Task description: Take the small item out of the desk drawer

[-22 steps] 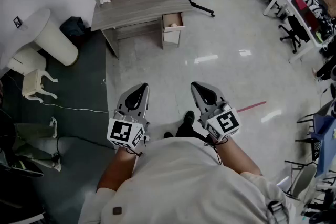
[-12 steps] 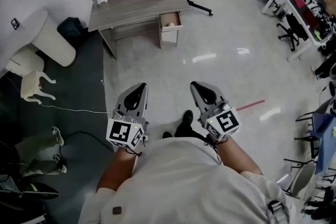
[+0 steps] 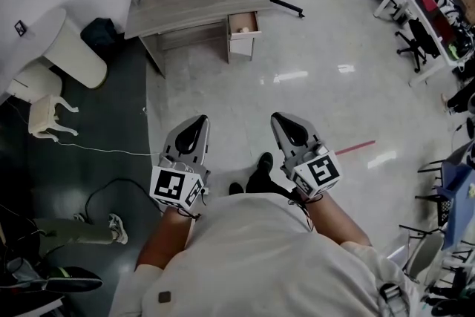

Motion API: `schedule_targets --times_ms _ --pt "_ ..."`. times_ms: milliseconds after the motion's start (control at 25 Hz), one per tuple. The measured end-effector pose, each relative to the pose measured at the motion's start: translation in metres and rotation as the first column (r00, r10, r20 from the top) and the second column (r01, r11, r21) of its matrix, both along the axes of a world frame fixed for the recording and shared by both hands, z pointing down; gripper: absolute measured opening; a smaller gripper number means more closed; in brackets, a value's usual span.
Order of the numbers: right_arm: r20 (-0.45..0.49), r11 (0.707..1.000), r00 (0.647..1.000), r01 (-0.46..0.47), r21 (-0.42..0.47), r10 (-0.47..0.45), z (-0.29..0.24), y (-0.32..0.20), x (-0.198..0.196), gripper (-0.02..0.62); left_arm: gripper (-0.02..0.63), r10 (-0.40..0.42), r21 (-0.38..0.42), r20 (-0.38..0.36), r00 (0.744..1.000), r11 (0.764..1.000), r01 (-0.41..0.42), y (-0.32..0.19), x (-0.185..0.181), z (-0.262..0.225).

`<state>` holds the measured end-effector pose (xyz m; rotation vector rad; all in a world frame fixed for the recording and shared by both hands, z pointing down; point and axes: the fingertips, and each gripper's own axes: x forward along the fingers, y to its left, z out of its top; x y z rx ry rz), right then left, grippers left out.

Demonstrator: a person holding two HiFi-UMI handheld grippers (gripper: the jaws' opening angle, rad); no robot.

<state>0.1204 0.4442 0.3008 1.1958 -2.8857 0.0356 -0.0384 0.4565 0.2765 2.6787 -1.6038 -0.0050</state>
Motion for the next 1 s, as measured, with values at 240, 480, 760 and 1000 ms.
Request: schedule_targets --times_ms 240,480,760,1000 --pt "-0.022 1.000 1.000 -0.013 -0.006 0.013 0.006 -0.023 0.003 0.041 0.011 -0.019 -0.028 -0.001 1.000 0.999 0.019 -0.019 0.001 0.007" --pt "-0.009 1.000 1.000 0.006 -0.021 -0.006 0.016 -0.056 0.014 0.137 0.011 -0.028 -0.041 -0.005 1.000 0.999 0.028 -0.050 0.010 0.015" --pt "-0.016 0.999 0.999 0.050 -0.019 -0.050 0.021 -0.109 0.029 0.215 0.011 0.009 -0.063 0.003 1.000 0.998 -0.008 -0.108 0.037 0.025" --pt "-0.024 0.997 0.997 0.071 -0.017 -0.071 0.021 -0.157 0.065 0.250 0.011 0.043 -0.054 0.017 0.999 0.998 -0.042 -0.163 0.087 0.025"
